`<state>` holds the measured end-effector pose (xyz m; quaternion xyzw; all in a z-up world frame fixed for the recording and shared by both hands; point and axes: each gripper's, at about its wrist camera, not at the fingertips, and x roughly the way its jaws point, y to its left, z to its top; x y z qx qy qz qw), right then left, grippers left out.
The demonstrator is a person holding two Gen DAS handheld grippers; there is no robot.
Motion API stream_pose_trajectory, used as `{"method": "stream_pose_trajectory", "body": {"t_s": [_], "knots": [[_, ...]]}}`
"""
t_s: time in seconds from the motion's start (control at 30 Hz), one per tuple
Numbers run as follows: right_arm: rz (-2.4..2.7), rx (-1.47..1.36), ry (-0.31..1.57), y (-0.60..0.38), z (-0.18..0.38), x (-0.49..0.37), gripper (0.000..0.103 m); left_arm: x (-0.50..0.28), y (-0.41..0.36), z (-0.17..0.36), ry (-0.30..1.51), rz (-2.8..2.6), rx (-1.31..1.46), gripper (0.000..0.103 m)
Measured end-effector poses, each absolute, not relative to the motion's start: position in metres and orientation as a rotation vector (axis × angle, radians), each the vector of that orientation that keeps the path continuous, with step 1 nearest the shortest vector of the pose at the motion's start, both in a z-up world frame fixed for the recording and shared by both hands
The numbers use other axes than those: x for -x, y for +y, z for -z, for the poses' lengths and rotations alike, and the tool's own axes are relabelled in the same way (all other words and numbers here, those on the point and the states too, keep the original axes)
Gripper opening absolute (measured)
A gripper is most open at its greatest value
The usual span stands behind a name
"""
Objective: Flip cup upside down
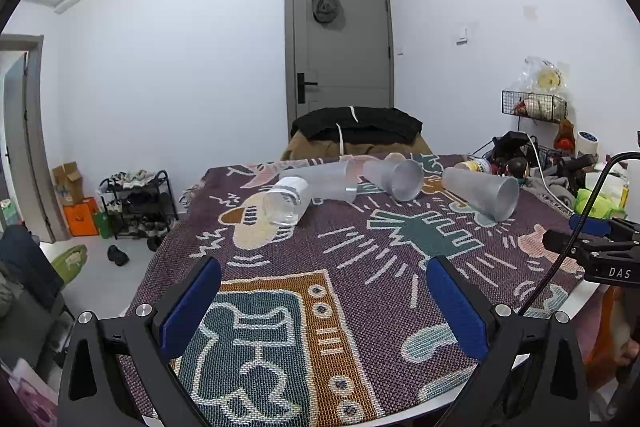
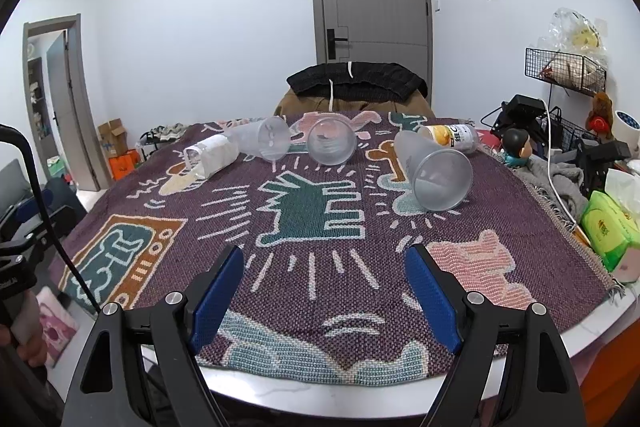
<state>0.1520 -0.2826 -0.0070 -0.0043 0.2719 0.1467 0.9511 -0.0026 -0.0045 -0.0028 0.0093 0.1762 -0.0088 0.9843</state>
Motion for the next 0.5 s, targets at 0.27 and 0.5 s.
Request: {"method": "stream_pose_trajectory", "body": {"t_s": [0.27,0.5], "knots": [[-0.298,0.011,0.55,-0.283,0.0074,-0.1522,0.082,0.0021,-0.0044,0.0026,0.354,0.016,-0.018,0.103],[-0.303,0.014,0.563,-0.2833,0.0062,-0.1534,0.082,0.0023,-0.0028,0.0038,0.355,0.016,-0.022,0.103]]}}
